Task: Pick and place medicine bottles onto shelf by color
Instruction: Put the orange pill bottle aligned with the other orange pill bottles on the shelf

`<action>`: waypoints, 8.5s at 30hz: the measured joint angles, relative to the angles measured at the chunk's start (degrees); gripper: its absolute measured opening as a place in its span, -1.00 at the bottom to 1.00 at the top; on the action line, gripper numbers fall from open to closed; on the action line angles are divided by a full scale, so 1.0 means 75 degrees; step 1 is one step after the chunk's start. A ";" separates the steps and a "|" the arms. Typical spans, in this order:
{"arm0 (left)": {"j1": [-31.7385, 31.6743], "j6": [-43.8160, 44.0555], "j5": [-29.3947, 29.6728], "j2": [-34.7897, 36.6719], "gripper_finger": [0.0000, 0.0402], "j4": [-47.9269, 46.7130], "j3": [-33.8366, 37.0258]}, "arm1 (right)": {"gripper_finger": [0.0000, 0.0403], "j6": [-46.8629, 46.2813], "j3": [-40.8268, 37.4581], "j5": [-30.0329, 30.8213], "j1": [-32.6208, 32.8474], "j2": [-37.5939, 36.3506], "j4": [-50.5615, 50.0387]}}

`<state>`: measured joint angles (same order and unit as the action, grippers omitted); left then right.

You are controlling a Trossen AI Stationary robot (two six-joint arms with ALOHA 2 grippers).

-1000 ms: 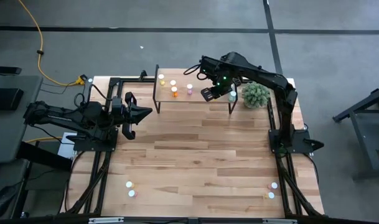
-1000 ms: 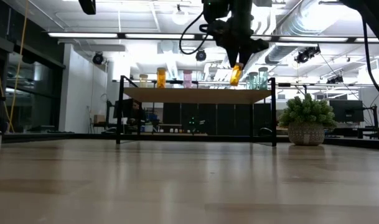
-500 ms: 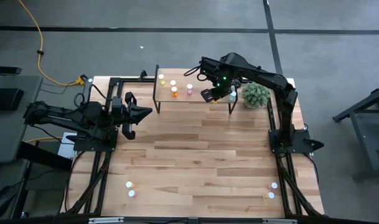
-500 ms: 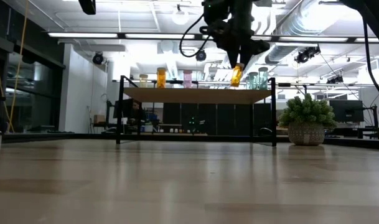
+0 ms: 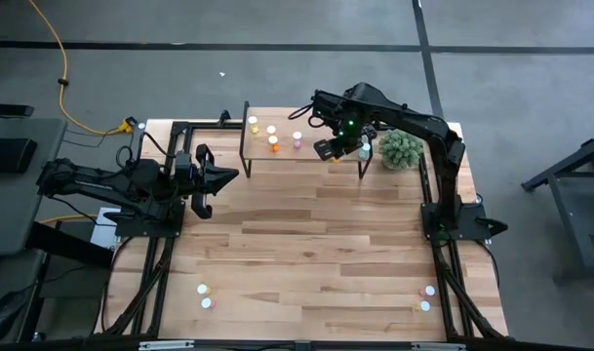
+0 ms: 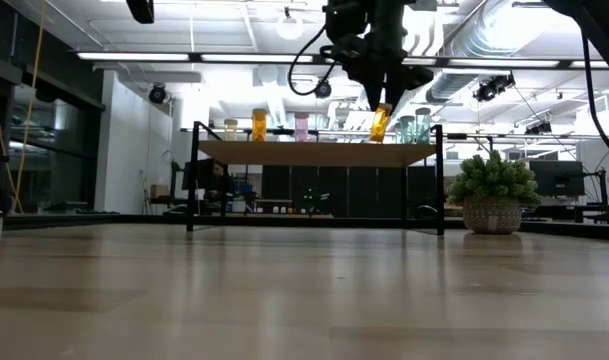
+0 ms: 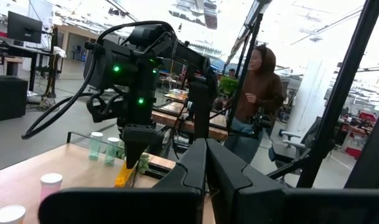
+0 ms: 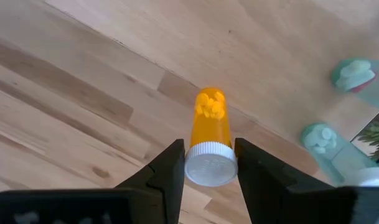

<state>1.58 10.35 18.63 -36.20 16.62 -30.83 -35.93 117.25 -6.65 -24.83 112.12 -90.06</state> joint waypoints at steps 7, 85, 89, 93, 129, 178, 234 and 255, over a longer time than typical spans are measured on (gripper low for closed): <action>0.0000 0.0000 0.0000 0.0002 -1.00 0.0000 0.0000 | -0.39 -0.0122 0.0002 0.0263 -0.0001 0.0006 0.0012; -0.0009 -0.0070 0.0029 0.0000 -1.00 -0.0003 0.0000 | -0.38 0.0596 0.0245 0.1010 -0.0488 0.0169 0.0920; -0.0009 -0.0067 0.0029 0.0002 -1.00 -0.0003 0.0000 | -0.38 0.0555 0.0245 0.0969 -0.0488 0.0169 0.0949; -0.0009 -0.0070 0.0029 0.0002 -1.00 -0.0003 0.0000 | -0.38 0.0591 0.0245 0.0964 -0.0488 0.0169 0.0968; -0.0009 -0.0421 0.0000 0.0000 -1.00 -0.0006 -0.0001 | -0.38 0.1167 0.0245 0.0716 -0.0476 0.0169 0.1410; -0.0009 -0.0527 0.0385 0.0002 -1.00 -0.0009 -0.0003 | 0.36 0.1806 -0.3688 0.2201 0.1501 -0.3521 0.4344; -0.0007 -0.0204 0.0807 0.0002 -1.00 -0.0003 -0.0003 | -0.24 -0.2744 -0.4843 0.6854 0.1942 -0.1856 0.6023; -0.0006 -0.0151 0.0801 -0.0001 -1.00 -0.0003 -0.0003 | -0.35 -0.2744 -0.4843 0.6751 0.1805 -0.1855 0.6017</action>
<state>1.54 9.22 24.64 -36.21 16.60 -30.85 -56.51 80.93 43.98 -11.29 98.20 -44.93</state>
